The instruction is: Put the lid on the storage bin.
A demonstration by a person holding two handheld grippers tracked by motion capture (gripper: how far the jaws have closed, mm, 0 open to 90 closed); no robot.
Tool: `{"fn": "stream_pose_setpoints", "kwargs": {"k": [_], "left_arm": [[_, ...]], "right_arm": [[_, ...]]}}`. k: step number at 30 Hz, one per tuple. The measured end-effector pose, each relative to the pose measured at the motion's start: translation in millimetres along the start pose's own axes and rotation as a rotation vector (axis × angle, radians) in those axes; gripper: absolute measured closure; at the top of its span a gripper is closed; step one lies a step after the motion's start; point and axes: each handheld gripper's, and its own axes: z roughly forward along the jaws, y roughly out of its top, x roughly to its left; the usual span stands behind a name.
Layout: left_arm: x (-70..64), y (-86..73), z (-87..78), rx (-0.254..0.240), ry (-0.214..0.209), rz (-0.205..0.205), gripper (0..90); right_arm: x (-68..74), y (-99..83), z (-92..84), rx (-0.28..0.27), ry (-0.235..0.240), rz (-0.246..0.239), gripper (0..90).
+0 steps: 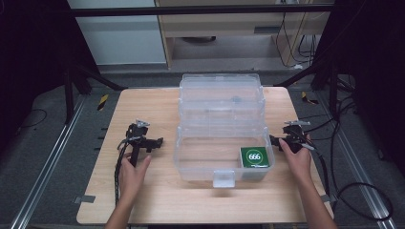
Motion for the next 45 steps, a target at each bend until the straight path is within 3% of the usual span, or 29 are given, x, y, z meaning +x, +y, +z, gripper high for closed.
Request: {"fn": "stream_pose_setpoints", "kwargs": {"k": [5, 10, 12, 14, 15, 17, 19, 20, 21, 25, 26, 30, 32, 33, 36, 39, 41, 45], "left_arm": [[-0.5, 0.0, 0.0, 0.0, 0.004, -0.003, 0.0], [-3.1, 1.9, 1.9, 0.0, 0.032, -0.03, 0.0], [-2.5, 1.5, 1.3, 0.001, 0.024, -0.023, 0.0], [1.3, -0.1, -3.0, 0.017, -0.009, 0.005, 0.2], [1.3, -0.1, -3.0, 0.017, -0.009, 0.005, 1.5], [2.9, 1.0, -10.3, 0.044, -0.004, 0.006, 5.0], [1.6, 4.3, -27.3, 0.031, -0.033, 0.032, 6.5], [-1.1, 6.9, -37.6, 0.026, -0.045, 0.063, 5.8], [-5.3, 9.9, -49.0, 0.02, -0.046, 0.104, 5.8], [-29.2, 23.0, -95.9, -0.039, -0.081, 0.213, 5.1], [-39.1, 27.8, -111.7, -0.04, -0.099, 0.264, 5.0], [-74.1, 41.0, -154.9, -0.058, -0.136, 0.435, 3.8], [-90.6, 44.4, -167.2, -0.08, -0.163, 0.472, 3.5], [-101.4, 46.7, -174.0, -0.08, -0.183, 0.513, 3.7], [-125.4, 49.9, -181.5, -0.058, -0.228, 0.605, 3.8], [-142.8, 50.5, -180.4, -0.035, -0.282, 0.661, 5.3], [-149.6, 51.9, -176.4, -0.025, -0.319, 0.655, 5.3], [-161.4, 56.0, -168.0, -0.009, -0.351, 0.666, 6.6]], "right_arm": [[1.1, 1.0, 1.1, 0.0, 0.0, 0.004, 0.2], [-0.4, 1.9, 0.8, 0.006, 0.038, -0.043, 2.3], [0.4, 3.7, -4.9, -0.005, 0.037, -0.097, 11.0], [0.0, 7.9, -19.5, -0.021, 0.018, -0.152, 8.6], [0.0, 7.9, -19.5, -0.021, 0.018, -0.152, 8.6], [-1.5, 13.9, -38.6, -0.016, 0.028, -0.21, 10.1], [-3.0, 21.5, -55.3, -0.007, 0.037, -0.266, 10.1], [-3.4, 34.5, -78.9, 0.005, 0.045, -0.344, 10.2], [-3.4, 34.5, -78.9, 0.005, 0.045, -0.344, 10.2], [5.6, 58.4, -119.4, -0.017, 0.064, -0.448, 13.3], [9.9, 65.4, -129.4, -0.019, 0.07, -0.486, 14.2], [29.3, 93.2, -160.5, -0.034, 0.148, -0.572, 18.6], [39.3, 108.2, -170.4, -0.038, 0.181, -0.627, 21.8], [42.3, 113.1, -172.9, -0.04, 0.191, -0.64, 23.6], [55.8, 131.7, -177.5, -0.041, 0.235, -0.7, 32.3], [68.3, 145.2, -181.2, -0.04, 0.242, -0.768, 39.5], [75.5, 153.3, -183.1, -0.039, 0.262, -0.797, 46.4], [91.9, 165.7, -183.3, -0.032, 0.278, -0.863, 55.6]]}}
